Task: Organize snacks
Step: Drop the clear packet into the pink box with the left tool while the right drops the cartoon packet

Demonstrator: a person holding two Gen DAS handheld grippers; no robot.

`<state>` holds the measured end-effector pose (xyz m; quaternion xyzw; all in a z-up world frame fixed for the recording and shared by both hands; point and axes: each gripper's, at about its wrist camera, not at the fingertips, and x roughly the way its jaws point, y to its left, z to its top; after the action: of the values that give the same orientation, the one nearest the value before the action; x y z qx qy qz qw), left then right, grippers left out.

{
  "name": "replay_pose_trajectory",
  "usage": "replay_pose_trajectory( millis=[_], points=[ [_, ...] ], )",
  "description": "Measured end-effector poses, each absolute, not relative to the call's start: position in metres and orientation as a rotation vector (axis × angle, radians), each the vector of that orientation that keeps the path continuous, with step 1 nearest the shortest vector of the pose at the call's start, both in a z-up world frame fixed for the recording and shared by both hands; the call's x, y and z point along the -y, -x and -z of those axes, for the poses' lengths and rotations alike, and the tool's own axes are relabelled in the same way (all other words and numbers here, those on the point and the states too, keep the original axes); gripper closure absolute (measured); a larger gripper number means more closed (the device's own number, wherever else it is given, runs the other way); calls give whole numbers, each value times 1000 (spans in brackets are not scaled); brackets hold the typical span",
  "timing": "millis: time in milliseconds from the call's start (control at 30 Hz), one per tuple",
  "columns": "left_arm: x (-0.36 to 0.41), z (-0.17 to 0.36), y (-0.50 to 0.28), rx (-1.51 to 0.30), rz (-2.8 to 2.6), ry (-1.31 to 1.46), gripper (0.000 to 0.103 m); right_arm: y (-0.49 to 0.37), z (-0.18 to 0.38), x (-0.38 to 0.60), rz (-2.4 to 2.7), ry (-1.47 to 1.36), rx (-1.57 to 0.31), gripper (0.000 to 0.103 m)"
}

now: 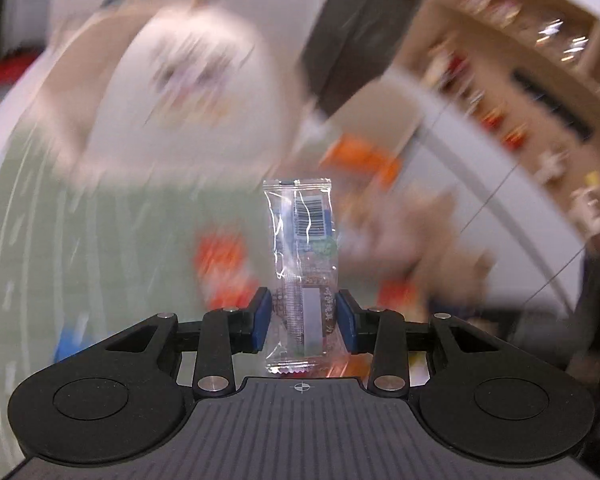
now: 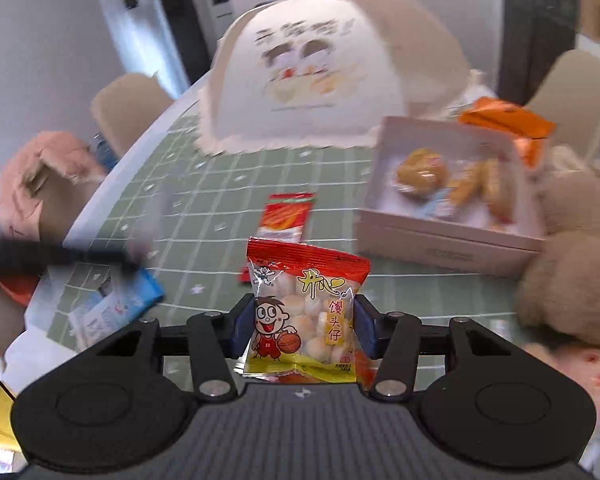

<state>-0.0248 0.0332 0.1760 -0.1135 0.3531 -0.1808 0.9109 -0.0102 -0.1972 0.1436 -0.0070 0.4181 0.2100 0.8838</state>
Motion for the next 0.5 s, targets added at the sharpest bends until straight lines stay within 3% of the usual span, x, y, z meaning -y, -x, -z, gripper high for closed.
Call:
replay_pose_trajectory(
  millis=[167, 333, 500],
  points=[
    [16, -228, -54, -607, 464, 182, 59, 14, -150, 229, -339, -15, -828, 52],
    [39, -183, -132, -731, 576, 380, 61, 15, -141, 260, -259, -71, -831, 52],
    [20, -158, -100, -709, 463, 359, 61, 20, -127, 287, -225, -125, -851, 52]
  ],
)
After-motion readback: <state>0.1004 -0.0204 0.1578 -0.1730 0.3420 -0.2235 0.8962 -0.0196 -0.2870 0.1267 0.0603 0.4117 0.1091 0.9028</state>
